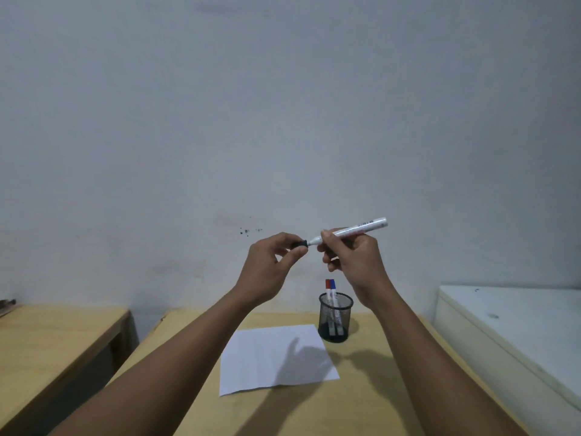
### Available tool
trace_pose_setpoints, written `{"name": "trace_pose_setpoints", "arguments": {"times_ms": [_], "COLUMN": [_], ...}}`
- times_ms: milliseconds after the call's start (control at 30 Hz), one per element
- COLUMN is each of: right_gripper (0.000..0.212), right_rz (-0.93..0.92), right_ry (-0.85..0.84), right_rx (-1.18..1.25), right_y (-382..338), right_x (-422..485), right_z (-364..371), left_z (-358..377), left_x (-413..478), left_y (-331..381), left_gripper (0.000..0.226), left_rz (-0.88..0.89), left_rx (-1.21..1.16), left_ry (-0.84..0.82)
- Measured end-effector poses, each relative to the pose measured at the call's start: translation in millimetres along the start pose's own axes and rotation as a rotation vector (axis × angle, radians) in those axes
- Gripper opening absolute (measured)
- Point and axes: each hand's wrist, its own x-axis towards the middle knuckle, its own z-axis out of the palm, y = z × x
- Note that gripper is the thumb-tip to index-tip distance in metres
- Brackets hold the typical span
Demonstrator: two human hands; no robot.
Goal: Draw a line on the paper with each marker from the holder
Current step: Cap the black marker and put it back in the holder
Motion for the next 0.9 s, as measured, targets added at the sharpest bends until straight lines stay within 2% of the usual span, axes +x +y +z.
{"name": "trace_pose_setpoints", "arguments": {"times_ms": [167,367,467,500,533,600,633,667,767,800,900], "right_gripper": [0.02,0.032,0.031,0.036,0.051,0.098,0.107,0.1,0.026,0.013,0.009], "right_rz": [0.004,0.109,0.219,0.273,0.32,0.363,0.318,0.235,-0.001,-0.032,-0.072], "right_ry": [0.011,0.079,0.142,0.189,0.241,0.349,0.392,0.417,0.334,0.272,0.118], "right_rx": [-0.049,0.081,0.127,0.127,0.131,0.111,0.059,-0.014,-0.332,-0.426,-0.648], "right_y": [-8,-5,-5,-3,0,6,8,9,12,12,12], "right_x": [-4,-6,-8,-8,-7,-4,-4,-5,-2,0,8], "right_z": [-8,4,9,10,11,14,14,13,3,-3,-18], "left_z": [0,9,5,3,1,-2,-2,-1,3,5,16], "left_x": [3,-5,0,3,7,15,18,22,31,35,49], "left_y": [17,18,20,22,24,29,31,32,31,30,25], "left_gripper": [0.014,0.013,0.015,0.015,0.015,0.014,0.014,0.013,0.018,0.021,0.027], "left_rz": [0.053,0.273,0.314,0.302,0.273,0.198,0.163,0.134,0.1,0.089,0.025], "left_rx": [0.031,0.097,0.149,0.15,0.132,0.084,0.071,0.071,0.131,0.137,0.084], "left_ry": [-0.003,0.149,0.123,0.11,0.1,0.07,0.046,0.018,-0.065,-0.084,-0.12]}}
